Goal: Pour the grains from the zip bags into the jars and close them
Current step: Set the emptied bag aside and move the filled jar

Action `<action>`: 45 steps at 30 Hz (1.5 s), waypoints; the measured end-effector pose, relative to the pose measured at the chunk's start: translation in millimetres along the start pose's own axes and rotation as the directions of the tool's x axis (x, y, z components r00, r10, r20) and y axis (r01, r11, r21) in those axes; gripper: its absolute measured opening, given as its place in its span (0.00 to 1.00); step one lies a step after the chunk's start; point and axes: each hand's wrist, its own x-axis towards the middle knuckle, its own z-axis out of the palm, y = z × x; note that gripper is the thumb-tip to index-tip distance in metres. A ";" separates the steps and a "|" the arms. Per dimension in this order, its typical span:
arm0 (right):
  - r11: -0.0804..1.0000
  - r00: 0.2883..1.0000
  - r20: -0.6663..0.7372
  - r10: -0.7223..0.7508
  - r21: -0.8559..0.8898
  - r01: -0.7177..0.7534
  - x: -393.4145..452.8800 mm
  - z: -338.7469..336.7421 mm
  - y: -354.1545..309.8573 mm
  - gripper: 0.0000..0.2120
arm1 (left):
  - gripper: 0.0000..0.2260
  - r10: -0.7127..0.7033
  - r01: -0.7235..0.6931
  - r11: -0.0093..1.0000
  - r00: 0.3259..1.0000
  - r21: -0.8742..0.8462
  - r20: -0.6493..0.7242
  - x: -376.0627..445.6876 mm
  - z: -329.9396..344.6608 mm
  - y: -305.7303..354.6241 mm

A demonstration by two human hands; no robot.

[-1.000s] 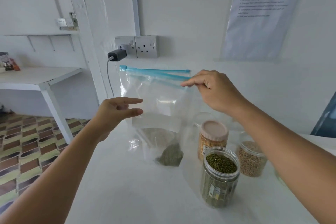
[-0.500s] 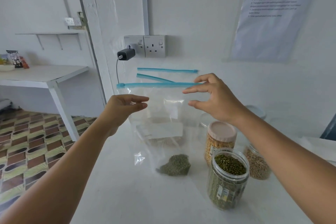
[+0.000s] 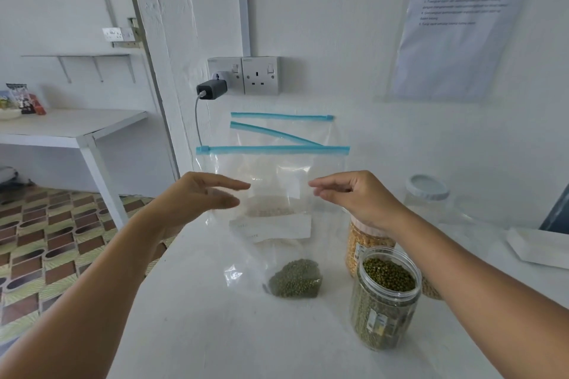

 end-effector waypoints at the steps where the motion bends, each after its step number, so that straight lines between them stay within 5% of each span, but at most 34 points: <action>1: 1.000 1.000 -0.014 -0.013 0.001 0.013 -0.8 1.0 0.0 0.12 | 0.14 0.010 -0.010 1.000 1.000 0.027 -0.004 -1.8 -2.1 -2.3; 7: 0.989 0.976 -0.180 -0.126 0.052 0.137 6.9 -1.2 -22.1 0.13 | 0.11 0.158 -0.180 0.982 0.948 -0.056 -0.276 2.2 -5.5 8.0; 11: 0.995 0.995 -0.089 -0.050 -0.094 0.042 8.7 8.3 -11.4 0.13 | 0.10 0.084 -0.078 0.996 0.986 0.049 -0.144 0.7 -5.0 -6.4; 15: 0.997 0.974 -0.213 -0.083 -0.023 0.080 9.8 12.9 -10.8 0.12 | 0.13 0.153 -0.159 0.987 0.939 0.007 -0.309 0.9 0.6 -9.4; 19: 0.999 0.988 -0.152 -0.005 -0.049 -0.003 15.9 15.8 -6.1 0.13 | 0.10 0.104 -0.089 0.992 0.974 0.086 -0.203 6.3 3.1 -14.0; 24: 0.999 0.974 -0.226 -0.023 -0.028 0.017 14.3 18.3 -3.6 0.12 | 0.09 0.115 -0.115 0.993 0.929 0.021 -0.351 11.4 7.3 -17.8; 28: 0.999 0.982 -0.189 0.027 -0.024 -0.032 13.4 18.6 3.5 0.11 | 0.08 0.076 -0.061 0.996 0.959 0.063 -0.272 12.2 11.0 -23.0; 39: 0.997 0.986 -0.161 0.036 -0.059 -0.046 5.8 14.5 5.7 0.10 | 0.08 0.063 -0.059 0.998 0.938 0.020 -0.342 10.8 20.1 -21.1; 45: 0.989 0.985 -0.155 0.078 -0.109 -0.095 -18.6 -2.6 1.0 0.12 | 0.18 0.121 -0.025 0.962 0.931 0.273 -0.343 -14.1 42.8 -14.7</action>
